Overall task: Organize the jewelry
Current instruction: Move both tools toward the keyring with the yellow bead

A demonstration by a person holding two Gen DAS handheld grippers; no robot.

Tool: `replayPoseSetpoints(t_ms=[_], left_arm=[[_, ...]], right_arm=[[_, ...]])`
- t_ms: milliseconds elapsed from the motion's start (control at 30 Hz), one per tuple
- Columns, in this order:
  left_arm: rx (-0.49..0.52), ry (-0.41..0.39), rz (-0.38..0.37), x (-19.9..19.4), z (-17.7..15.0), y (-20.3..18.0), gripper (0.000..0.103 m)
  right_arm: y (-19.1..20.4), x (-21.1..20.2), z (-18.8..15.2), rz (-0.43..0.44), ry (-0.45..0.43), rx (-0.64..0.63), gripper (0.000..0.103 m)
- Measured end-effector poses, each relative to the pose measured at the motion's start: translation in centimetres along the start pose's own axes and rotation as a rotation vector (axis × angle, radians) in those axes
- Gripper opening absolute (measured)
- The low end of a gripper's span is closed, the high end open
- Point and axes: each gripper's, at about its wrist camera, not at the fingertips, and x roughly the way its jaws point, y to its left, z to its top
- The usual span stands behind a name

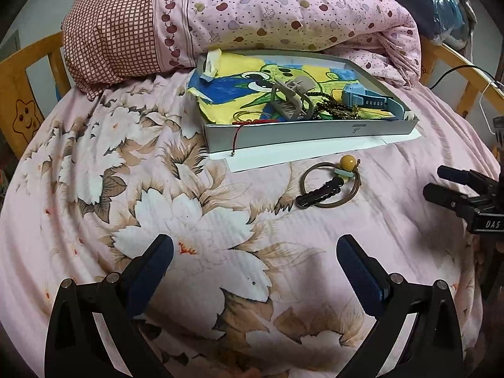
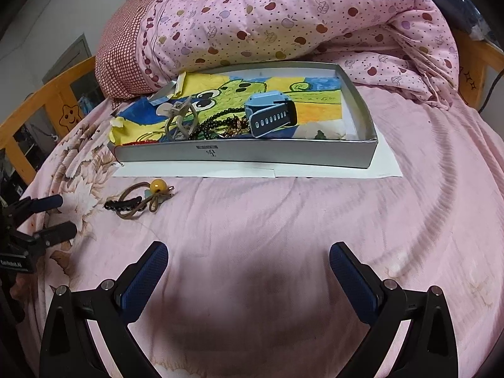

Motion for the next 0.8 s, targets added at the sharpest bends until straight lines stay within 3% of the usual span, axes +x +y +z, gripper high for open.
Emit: replayPoseSetpoints(t_ms=[267, 533, 800], left_arm=[[-0.026, -0.017, -0.033, 0.1, 0.5, 0.5, 0.101], [0.029, -0.029, -0.091, 0.6, 0.9, -0.1, 0.097], [0.034, -0.005, -0.106, 2.2, 0.9, 0.3, 0.094]], right_arm=[[0.1, 0.7, 0.2, 0.069, 0.01, -0.06, 0.103], [0.1, 1.6, 1.6, 0.161, 0.033, -0.19, 0.102], [0.2, 3.0, 2.2, 0.182, 0.062, -0.239, 0.097]])
